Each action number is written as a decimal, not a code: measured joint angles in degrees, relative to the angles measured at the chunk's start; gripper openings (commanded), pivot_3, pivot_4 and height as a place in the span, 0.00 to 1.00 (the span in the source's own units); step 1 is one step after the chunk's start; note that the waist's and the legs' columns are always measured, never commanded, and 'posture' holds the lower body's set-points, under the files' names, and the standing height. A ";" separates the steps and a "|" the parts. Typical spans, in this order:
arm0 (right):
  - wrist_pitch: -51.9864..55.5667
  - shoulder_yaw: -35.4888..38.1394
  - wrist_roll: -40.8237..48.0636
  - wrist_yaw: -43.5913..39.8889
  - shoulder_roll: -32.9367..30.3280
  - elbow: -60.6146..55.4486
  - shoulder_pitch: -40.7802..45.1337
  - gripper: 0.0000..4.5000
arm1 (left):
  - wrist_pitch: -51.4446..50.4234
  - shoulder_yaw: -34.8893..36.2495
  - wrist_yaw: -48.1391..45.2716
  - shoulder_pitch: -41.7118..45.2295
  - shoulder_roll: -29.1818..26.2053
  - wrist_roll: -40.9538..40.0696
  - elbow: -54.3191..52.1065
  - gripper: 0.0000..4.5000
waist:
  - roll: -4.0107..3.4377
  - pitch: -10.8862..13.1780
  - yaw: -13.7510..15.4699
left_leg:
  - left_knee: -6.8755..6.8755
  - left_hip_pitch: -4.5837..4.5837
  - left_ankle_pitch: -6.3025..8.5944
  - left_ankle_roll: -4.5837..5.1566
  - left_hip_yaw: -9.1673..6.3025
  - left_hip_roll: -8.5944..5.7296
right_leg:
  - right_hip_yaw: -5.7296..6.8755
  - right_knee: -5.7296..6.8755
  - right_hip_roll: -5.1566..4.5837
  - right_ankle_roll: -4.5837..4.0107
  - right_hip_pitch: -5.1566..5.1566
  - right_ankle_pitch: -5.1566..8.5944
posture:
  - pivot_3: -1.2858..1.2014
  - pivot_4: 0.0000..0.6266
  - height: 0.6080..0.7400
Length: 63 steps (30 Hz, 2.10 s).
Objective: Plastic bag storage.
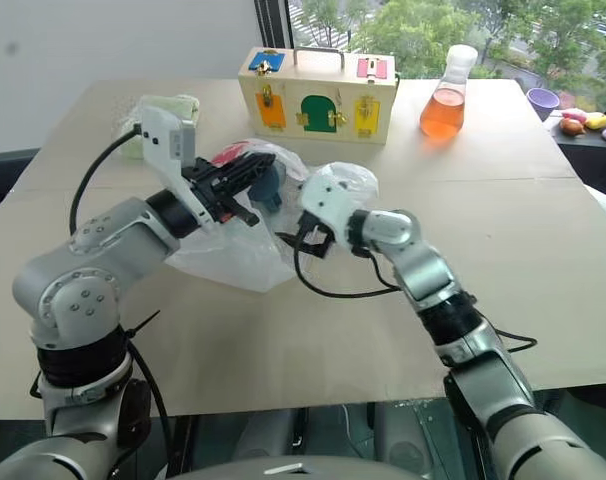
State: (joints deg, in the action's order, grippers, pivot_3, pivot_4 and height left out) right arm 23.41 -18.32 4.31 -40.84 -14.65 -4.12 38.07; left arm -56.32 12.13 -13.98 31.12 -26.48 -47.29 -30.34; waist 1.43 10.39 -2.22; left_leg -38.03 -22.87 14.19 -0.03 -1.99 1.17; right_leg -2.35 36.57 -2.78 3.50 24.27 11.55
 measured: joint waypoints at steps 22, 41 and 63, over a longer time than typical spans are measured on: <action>-3.17 8.68 -7.95 17.47 -2.20 25.99 10.77 0.23 | 0.23 0.34 -2.56 -2.36 -2.76 -2.66 -0.32 0.00 | 0.01 0.01 0.07 | 0.01 -0.06 0.00 0.01 0.10 0.01 | -0.08 -0.17 0.00 0.01 0.00 -0.01 | 0.52 0.24 1.00; 11.20 19.12 -3.77 17.71 -12.64 1.72 -7.40 0.00 | -17.99 6.43 -26.87 -20.40 -27.06 -35.81 2.50 0.98 | -0.17 0.09 -0.11 | 0.64 0.05 0.00 0.01 0.18 0.02 | -0.10 -0.33 -0.04 -0.07 0.13 0.06 | 0.52 0.24 1.00; 22.70 18.72 -1.79 16.51 -14.84 -11.41 -10.80 0.00 | 6.98 -1.82 -16.54 6.88 -8.49 -3.78 44.88 0.98 | -0.15 0.07 1.45 | 0.63 -0.04 -0.08 -0.08 0.07 0.00 | 0.05 -0.62 0.00 -0.08 0.01 0.03 | 0.52 0.24 1.00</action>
State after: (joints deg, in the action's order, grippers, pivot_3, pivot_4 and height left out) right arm 46.11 0.40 2.53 -24.33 -29.49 -15.53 27.27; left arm -49.33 10.31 -30.51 38.00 -34.98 -51.06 14.53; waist 1.28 10.46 -0.78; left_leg -37.40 -22.91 14.11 -0.12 -1.92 1.17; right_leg -2.30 35.94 -2.79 3.42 24.28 11.58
